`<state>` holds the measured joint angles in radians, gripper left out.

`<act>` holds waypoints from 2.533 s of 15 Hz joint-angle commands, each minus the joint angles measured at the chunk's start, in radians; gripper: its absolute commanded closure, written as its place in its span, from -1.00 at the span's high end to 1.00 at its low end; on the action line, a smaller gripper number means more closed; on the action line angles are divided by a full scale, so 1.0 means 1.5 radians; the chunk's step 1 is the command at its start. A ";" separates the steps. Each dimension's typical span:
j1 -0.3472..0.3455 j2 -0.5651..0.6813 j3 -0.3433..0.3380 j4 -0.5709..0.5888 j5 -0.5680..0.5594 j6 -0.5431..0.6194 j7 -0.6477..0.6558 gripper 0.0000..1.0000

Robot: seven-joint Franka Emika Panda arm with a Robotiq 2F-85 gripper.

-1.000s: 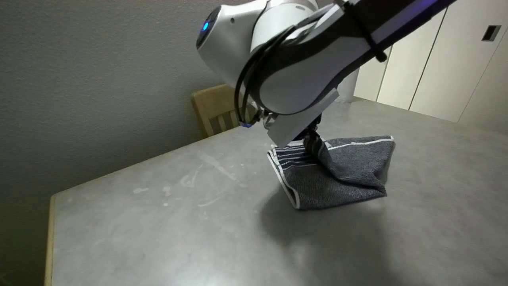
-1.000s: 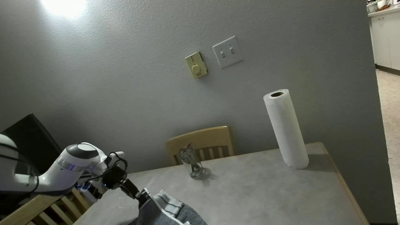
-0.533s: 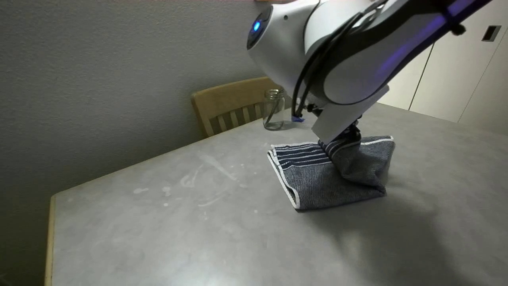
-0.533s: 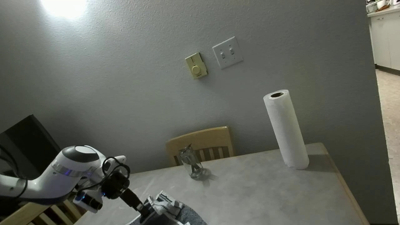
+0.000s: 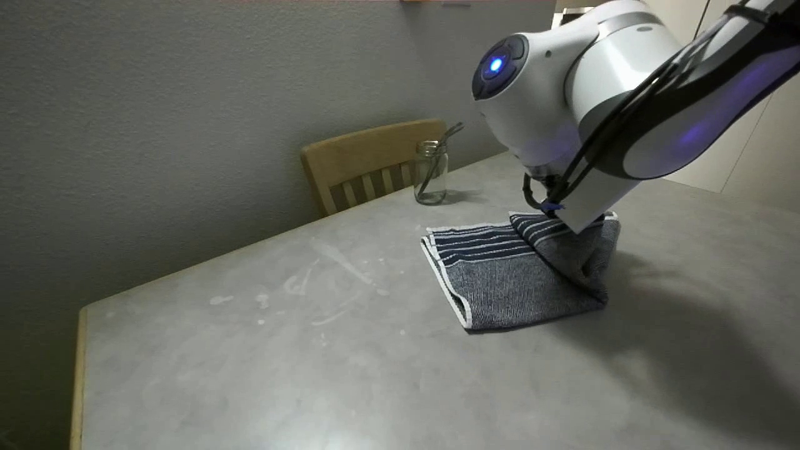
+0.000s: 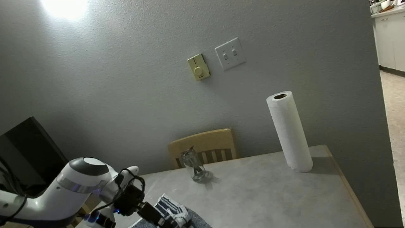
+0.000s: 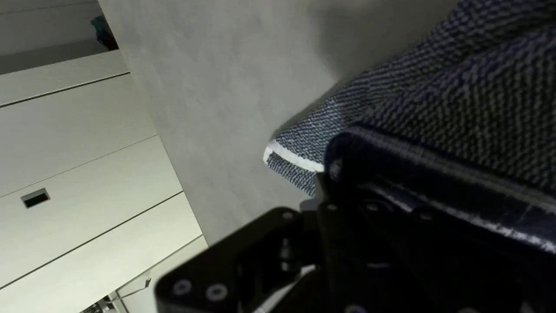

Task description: Fold the towel then unfold it

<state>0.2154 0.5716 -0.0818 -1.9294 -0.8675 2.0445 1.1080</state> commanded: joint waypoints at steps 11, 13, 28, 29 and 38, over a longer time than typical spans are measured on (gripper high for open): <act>-0.079 -0.087 0.001 -0.101 -0.128 0.063 0.031 -0.40; -0.072 -0.084 0.009 -0.098 -0.125 0.072 0.043 -0.13; 0.053 0.003 0.103 0.095 0.065 -0.139 0.054 1.00; 0.063 0.013 0.104 0.117 0.078 -0.172 0.055 1.00; 0.094 0.050 0.106 0.189 0.172 -0.191 0.024 1.00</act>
<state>0.3363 0.6461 0.0987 -1.6489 -0.6216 1.7549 1.1506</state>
